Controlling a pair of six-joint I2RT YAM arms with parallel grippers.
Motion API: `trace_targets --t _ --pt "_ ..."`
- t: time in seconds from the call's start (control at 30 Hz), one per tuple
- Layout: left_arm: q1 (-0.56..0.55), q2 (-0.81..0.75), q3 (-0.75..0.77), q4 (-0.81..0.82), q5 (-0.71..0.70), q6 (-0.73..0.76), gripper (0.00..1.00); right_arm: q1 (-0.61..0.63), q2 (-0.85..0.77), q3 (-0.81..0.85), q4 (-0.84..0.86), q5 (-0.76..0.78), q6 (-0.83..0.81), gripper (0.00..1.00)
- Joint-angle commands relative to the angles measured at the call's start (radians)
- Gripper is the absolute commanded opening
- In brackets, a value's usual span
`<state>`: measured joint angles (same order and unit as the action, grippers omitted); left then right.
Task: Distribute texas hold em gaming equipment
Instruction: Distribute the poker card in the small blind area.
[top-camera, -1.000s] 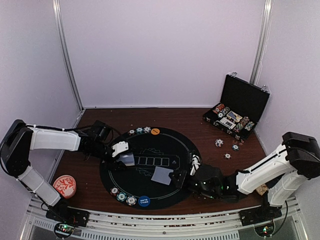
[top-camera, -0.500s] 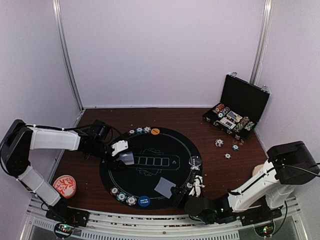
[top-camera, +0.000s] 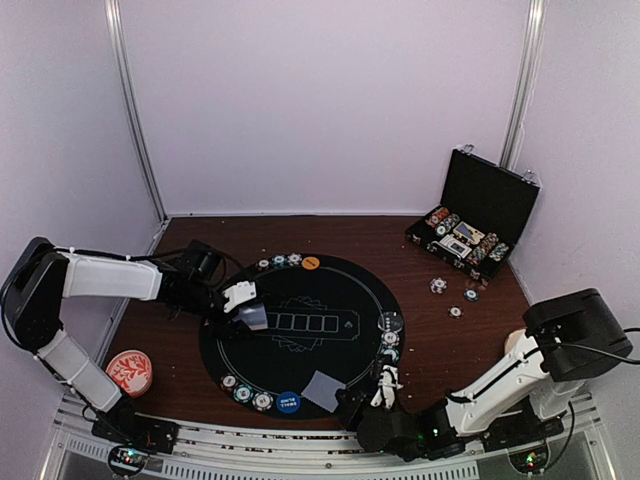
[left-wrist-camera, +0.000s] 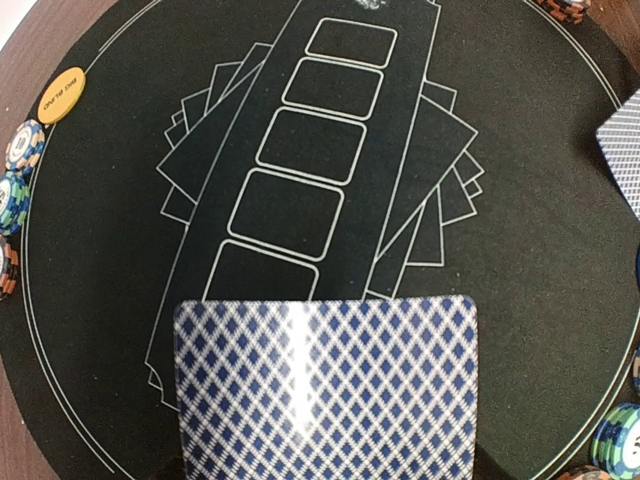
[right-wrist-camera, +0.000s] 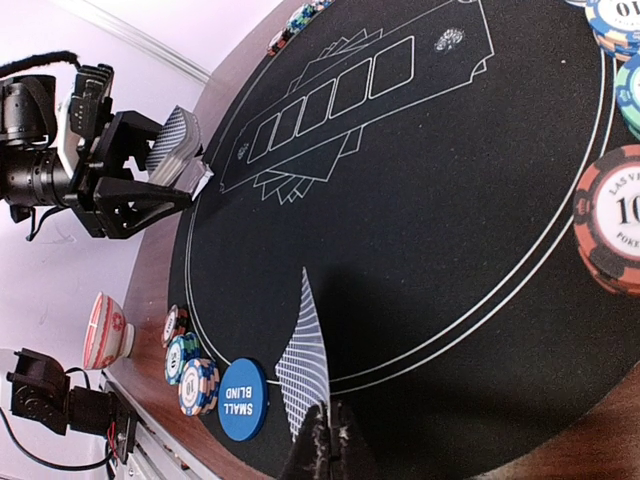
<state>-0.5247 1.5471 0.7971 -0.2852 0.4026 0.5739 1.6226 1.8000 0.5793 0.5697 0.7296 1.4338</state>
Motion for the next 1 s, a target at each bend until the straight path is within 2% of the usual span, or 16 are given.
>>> trace_targets --t 0.0,0.17,0.43,0.63,0.7,0.87,0.97 --pt "0.009 0.010 0.034 0.032 0.002 -0.007 0.09 0.016 0.008 0.053 -0.128 0.007 0.030 0.07" --pt "0.009 0.009 0.034 0.032 0.001 -0.007 0.09 0.020 0.016 0.083 -0.216 0.010 0.057 0.21" --pt "0.010 0.009 0.034 0.031 0.002 -0.009 0.09 0.022 0.014 0.130 -0.395 0.024 0.109 0.35" --pt "0.010 0.010 0.036 0.028 0.001 -0.008 0.09 0.022 -0.005 0.178 -0.535 0.051 0.114 0.52" --pt "0.010 0.009 0.036 0.027 0.001 -0.008 0.09 0.022 -0.029 0.188 -0.577 0.070 0.110 0.55" --pt "0.010 0.009 0.038 0.025 0.003 -0.005 0.09 0.013 -0.133 0.210 -0.671 0.131 0.038 0.68" --pt "0.010 0.002 0.038 0.022 0.005 0.001 0.09 -0.035 -0.221 0.207 -0.638 0.099 -0.111 0.72"
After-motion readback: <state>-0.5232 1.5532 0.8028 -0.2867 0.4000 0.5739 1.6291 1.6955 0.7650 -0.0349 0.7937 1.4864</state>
